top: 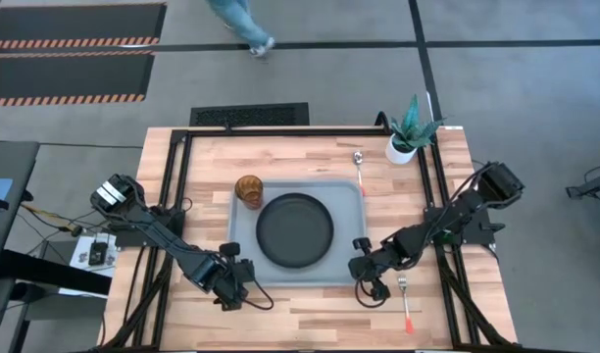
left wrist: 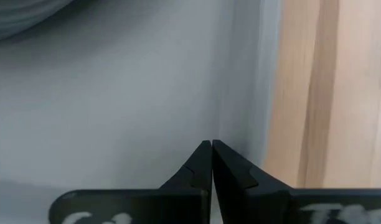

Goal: Pick and place plate/cup/fork/spoon on tray
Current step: Move the gray serving tray to the middle of the table, then put the orange fork on the gray serving tray to the right of the black plate, then put the orange spoon on the gray serving tray to the right of the black plate

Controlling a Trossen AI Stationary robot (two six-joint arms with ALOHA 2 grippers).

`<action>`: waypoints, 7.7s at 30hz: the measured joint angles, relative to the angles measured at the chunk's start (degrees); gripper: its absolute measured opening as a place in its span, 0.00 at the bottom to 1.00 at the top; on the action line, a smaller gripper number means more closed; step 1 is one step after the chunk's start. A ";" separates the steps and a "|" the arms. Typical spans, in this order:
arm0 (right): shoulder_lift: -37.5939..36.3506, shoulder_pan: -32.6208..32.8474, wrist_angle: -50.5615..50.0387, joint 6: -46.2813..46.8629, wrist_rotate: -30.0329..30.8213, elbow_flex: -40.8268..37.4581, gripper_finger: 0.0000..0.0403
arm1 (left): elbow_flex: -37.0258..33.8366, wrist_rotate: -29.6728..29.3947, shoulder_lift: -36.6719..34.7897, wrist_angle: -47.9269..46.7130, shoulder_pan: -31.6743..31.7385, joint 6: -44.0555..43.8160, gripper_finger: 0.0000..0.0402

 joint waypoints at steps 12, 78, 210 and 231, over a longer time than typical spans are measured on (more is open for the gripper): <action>-0.03 2.67 -2.16 3.21 -0.72 0.00 0.02 | 0.04 -0.02 0.00 2.14 -0.74 -0.49 0.00; 1.25 27.77 -30.82 102.73 4.06 7.43 0.36 | -35.93 -17.53 -32.30 60.64 0.83 23.90 0.00; -4.67 -49.07 -15.15 28.54 12.39 4.79 0.09 | -35.95 -24.66 -32.06 56.94 0.72 18.12 0.00; 8.17 -59.33 -11.33 22.45 14.38 7.76 0.28 | -35.98 -25.75 -31.80 55.30 0.72 17.15 0.00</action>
